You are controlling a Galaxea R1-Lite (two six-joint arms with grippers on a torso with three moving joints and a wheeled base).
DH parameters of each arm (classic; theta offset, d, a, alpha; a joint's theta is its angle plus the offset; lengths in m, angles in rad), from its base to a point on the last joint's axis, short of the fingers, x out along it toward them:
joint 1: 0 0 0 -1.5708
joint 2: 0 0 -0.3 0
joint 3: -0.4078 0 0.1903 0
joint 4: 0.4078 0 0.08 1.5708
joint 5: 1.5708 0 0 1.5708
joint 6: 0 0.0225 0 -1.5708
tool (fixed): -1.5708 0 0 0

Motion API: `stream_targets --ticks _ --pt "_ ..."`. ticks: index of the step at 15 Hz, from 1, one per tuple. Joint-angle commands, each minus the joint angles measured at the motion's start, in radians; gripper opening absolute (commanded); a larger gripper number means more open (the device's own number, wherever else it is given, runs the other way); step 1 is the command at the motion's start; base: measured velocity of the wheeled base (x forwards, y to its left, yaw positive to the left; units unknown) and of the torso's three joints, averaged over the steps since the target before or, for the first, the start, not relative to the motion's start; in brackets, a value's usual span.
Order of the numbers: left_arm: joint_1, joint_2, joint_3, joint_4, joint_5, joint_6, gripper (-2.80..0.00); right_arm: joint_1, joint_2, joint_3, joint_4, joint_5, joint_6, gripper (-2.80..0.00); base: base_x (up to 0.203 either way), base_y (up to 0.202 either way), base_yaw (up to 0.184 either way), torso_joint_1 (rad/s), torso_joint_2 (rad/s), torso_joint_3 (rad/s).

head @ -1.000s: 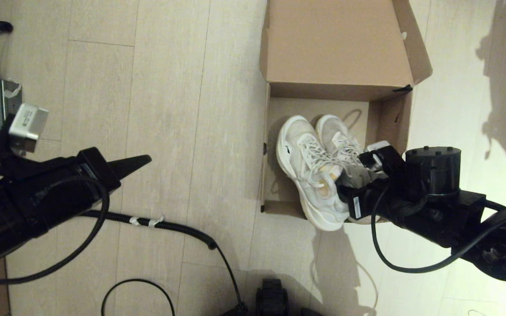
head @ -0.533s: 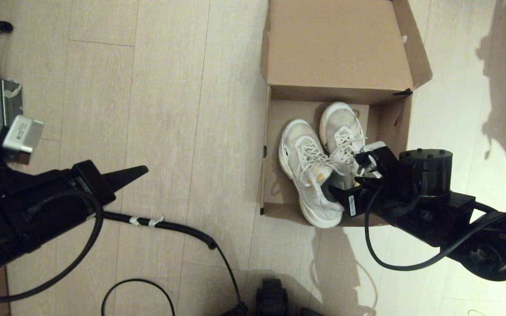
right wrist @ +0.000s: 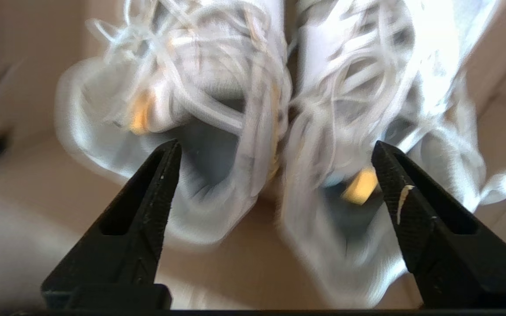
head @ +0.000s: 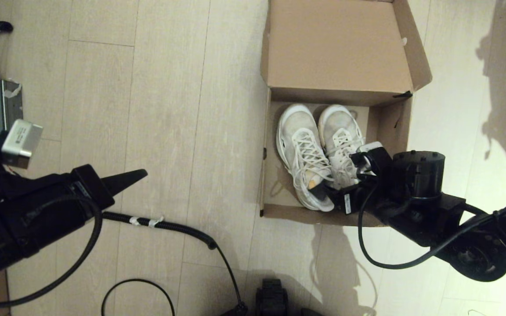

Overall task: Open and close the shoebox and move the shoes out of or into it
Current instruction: Put the shoes into the shoe box

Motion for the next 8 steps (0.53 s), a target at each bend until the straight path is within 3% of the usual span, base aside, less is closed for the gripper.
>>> stream_targets --ticks 1,4,8 --pt "0.005 -0.006 0.007 -0.003 0.000 -0.004 -2.80 0.007 0.077 -0.016 -0.088 -0.044 -0.003 0.00 0.000 0.000 0.000 0.000 0.00 0.000" --pt "0.005 -0.005 0.008 -0.003 -0.001 -0.003 -2.80 0.014 0.029 -0.012 -0.089 -0.057 -0.002 0.00 0.000 0.000 0.000 0.000 0.00 0.000" --pt "0.005 -0.034 0.034 -0.002 0.000 -0.004 -2.80 0.015 -0.210 0.047 0.072 -0.058 0.040 0.00 0.000 0.000 0.000 0.000 0.00 0.000"
